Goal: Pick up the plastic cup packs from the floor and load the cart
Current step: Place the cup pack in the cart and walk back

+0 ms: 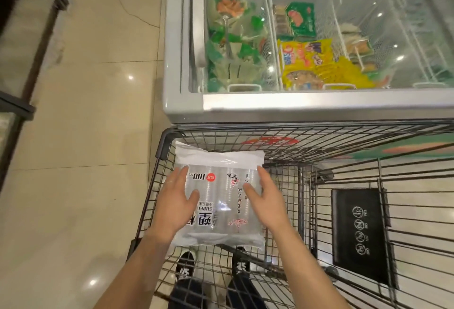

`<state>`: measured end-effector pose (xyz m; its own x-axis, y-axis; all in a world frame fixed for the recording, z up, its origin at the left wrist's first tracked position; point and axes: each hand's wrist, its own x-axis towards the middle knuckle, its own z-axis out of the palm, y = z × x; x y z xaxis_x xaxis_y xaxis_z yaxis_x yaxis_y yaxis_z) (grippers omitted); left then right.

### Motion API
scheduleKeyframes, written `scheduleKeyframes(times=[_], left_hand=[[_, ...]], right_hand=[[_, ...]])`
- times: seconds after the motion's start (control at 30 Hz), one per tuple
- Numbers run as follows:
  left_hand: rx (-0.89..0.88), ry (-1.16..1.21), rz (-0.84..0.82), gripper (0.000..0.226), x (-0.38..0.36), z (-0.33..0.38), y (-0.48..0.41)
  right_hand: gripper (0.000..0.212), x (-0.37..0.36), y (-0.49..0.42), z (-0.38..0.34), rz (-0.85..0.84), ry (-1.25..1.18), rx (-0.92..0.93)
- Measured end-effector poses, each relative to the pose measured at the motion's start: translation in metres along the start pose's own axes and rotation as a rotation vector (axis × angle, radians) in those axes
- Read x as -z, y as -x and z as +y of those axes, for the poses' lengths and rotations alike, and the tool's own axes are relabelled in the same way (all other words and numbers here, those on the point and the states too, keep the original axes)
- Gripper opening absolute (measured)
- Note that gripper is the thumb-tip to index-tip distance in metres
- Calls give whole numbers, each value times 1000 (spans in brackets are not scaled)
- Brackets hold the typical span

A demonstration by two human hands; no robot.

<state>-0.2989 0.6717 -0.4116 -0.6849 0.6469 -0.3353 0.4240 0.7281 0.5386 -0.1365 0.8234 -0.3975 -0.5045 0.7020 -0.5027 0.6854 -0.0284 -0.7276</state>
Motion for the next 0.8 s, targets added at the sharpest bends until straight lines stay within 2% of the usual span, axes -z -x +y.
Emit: scheduleKeyframes(times=[0.13, 0.33, 0.43, 0.53, 0.67, 0.8], left_hand=[[-14, -19, 63, 60, 50, 29, 12], [-24, -171, 243, 56, 156, 65, 58], [-4, -232, 316, 67, 213, 66, 92], [56, -292, 410, 82, 267, 55, 138], [159, -362, 513, 69, 327, 22, 208], [279, -394, 599, 72, 373, -33, 298]], right_hand=[[64, 26, 15, -54, -36, 152, 140], [64, 48, 56, -164, -108, 442, 473], [63, 43, 82, -220, -130, 542, 625], [62, 23, 116, -271, -149, 617, 781], [65, -19, 177, -330, -192, 699, 959], [59, -78, 255, -372, -206, 768, 1138]])
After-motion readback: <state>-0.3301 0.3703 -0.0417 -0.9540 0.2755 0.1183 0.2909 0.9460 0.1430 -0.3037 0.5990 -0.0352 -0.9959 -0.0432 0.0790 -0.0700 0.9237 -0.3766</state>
